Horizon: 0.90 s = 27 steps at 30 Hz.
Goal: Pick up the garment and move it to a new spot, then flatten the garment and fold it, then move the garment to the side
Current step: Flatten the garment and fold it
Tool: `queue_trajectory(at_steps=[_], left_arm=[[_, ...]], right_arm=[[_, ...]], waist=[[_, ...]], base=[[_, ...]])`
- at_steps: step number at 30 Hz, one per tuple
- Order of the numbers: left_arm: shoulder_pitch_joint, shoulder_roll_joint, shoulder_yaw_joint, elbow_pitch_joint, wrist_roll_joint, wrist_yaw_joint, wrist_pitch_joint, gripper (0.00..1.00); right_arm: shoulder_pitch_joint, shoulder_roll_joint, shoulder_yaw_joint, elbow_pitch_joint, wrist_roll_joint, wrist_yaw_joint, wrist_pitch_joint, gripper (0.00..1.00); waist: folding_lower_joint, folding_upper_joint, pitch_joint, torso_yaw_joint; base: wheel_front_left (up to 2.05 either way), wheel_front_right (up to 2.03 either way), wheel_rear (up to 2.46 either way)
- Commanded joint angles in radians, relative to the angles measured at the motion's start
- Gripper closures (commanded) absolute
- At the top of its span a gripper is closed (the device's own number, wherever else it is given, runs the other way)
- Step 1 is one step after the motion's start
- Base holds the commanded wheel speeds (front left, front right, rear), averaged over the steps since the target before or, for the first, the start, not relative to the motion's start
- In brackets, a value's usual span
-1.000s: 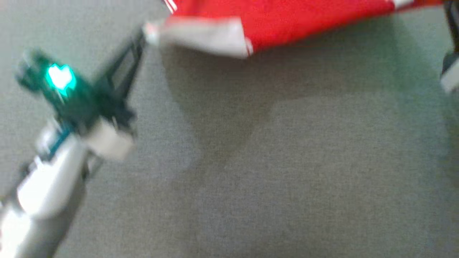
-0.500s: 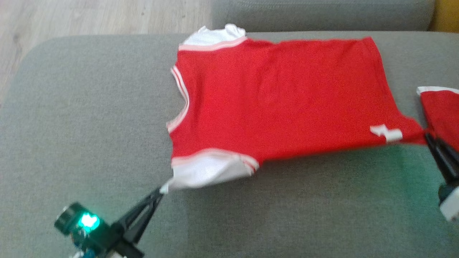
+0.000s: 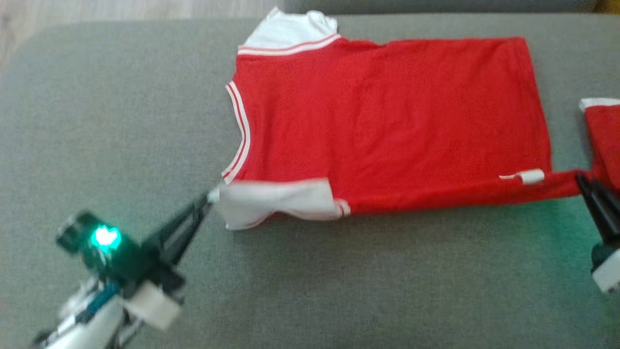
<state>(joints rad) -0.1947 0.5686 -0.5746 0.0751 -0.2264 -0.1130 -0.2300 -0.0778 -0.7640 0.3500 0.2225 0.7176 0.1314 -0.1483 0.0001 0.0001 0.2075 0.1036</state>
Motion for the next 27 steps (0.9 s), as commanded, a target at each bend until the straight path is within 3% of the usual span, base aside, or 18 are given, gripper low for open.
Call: queue_trajectory(at_steps=[1,8,16,18,19,20,21,27], left_arm=[[-0.089,0.023,0.054,-0.007,0.013,0.003,-0.007,1.0],[-0.37,0.011,0.024,0.145,0.049,-0.013,-0.023,1.0],[-0.565,-0.007,-0.063,0.284,0.047,-0.017,-0.03,1.0],[-0.596,-0.016,-0.093,0.316,0.031,-0.017,-0.031,0.85],[-0.608,-0.023,-0.094,0.329,0.02,-0.017,-0.031,0.69],[-0.615,-0.033,-0.083,0.338,0.007,-0.017,-0.031,0.17],[-0.615,-0.044,-0.071,0.343,-0.005,-0.017,-0.031,0.0],[-0.474,-0.146,0.029,0.313,-0.087,0.058,-0.032,0.0]], right_arm=[[-0.037,-0.033,-0.013,-0.028,-0.012,-0.001,0.012,1.0],[-0.191,-0.009,-0.022,-0.024,-0.061,-0.001,0.097,1.0],[-0.337,-0.008,0.025,0.034,-0.085,-0.001,0.137,1.0],[-0.365,-0.004,0.037,0.054,-0.092,-0.001,0.134,1.0],[-0.379,0.002,0.032,0.071,-0.101,-0.001,0.123,0.83],[-0.391,0.013,0.025,0.09,-0.108,-0.001,0.112,0.37],[-0.401,0.024,0.017,0.108,-0.119,-0.001,0.098,0.0],[-0.392,0.118,-0.093,0.203,-0.238,-0.001,-0.037,0.0]], waist=[[-0.0001,-0.0001,0.038,0.001],[-0.0001,-0.0001,0.129,0.001],[-0.0001,-0.0001,0.198,0.0],[-0.0001,-0.0001,0.207,0.0],[-0.0001,-0.0001,0.21,0.0],[-0.0001,-0.0001,0.211,0.001],[-0.0001,-0.0001,0.21,0.001],[-0.0001,-0.0001,0.168,0.011]], base=[[0.0,0.0,0.0],[0.0,0.0,0.0],[0.0,0.0,0.0],[0.0,0.0,0.0],[0.0,0.0,0.0],[0.0,0.0,0.0],[0.0,0.0,0.0],[0.0,0.0,0.0]])
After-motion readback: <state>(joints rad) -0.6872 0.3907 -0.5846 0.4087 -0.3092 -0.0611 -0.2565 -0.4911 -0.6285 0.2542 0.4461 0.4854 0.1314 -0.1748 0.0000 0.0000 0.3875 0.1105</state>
